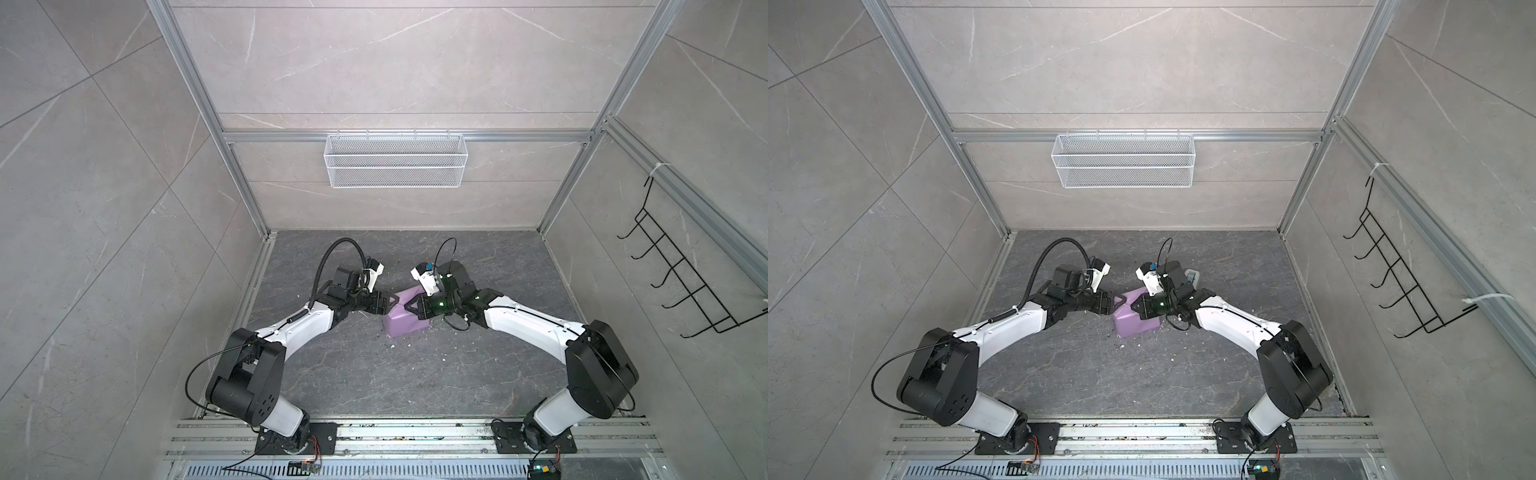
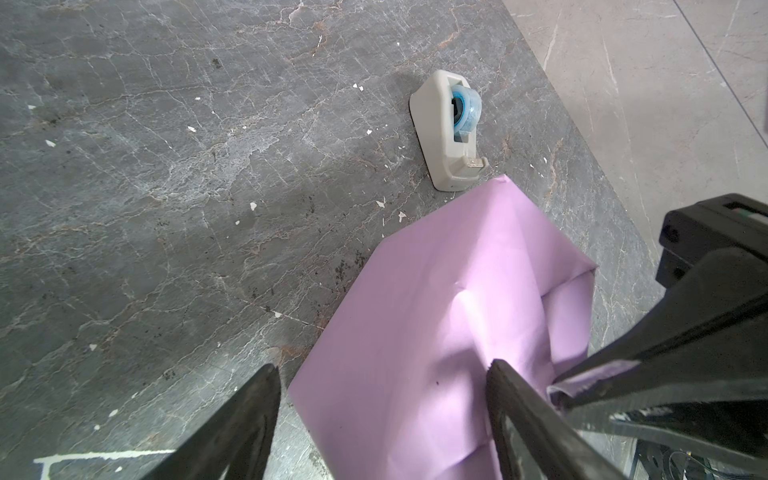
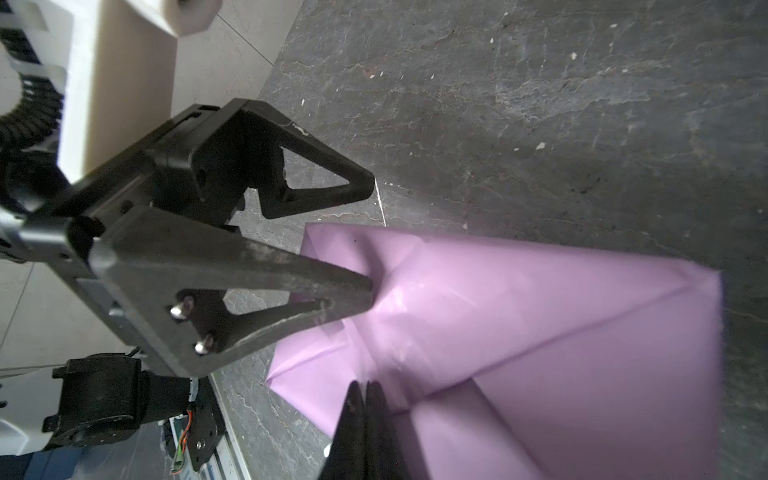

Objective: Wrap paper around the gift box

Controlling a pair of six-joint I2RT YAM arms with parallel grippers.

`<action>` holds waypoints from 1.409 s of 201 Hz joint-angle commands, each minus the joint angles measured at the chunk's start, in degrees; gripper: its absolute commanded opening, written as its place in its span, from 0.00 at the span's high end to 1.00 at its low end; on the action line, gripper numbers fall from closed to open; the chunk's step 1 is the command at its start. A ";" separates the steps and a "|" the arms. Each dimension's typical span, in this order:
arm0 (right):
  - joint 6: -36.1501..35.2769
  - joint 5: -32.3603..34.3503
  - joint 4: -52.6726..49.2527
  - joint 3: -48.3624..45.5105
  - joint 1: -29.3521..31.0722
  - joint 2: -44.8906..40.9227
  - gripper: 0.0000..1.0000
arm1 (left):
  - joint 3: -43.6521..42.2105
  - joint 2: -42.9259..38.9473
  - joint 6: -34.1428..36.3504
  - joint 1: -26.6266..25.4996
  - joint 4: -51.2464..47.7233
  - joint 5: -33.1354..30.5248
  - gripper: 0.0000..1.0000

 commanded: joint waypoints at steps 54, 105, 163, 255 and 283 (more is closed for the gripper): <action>-9.64 5.54 -4.41 0.76 1.24 0.65 0.95 | -1.45 0.10 2.38 -0.02 -4.91 -0.43 0.21; -14.27 9.35 -4.23 -0.59 2.13 -0.36 0.84 | -1.54 -0.02 2.25 -0.02 -4.88 -0.25 0.21; -14.86 10.42 -1.88 -1.62 2.41 -0.58 0.77 | -1.50 0.12 2.37 -0.02 -4.84 0.01 0.21; -10.22 7.24 2.40 -0.58 2.31 -0.69 0.71 | -1.46 0.30 2.45 -0.02 -4.92 0.27 0.21; -9.68 7.81 2.38 0.04 2.00 -0.87 0.70 | -1.45 0.28 2.45 -0.02 -4.93 0.32 0.21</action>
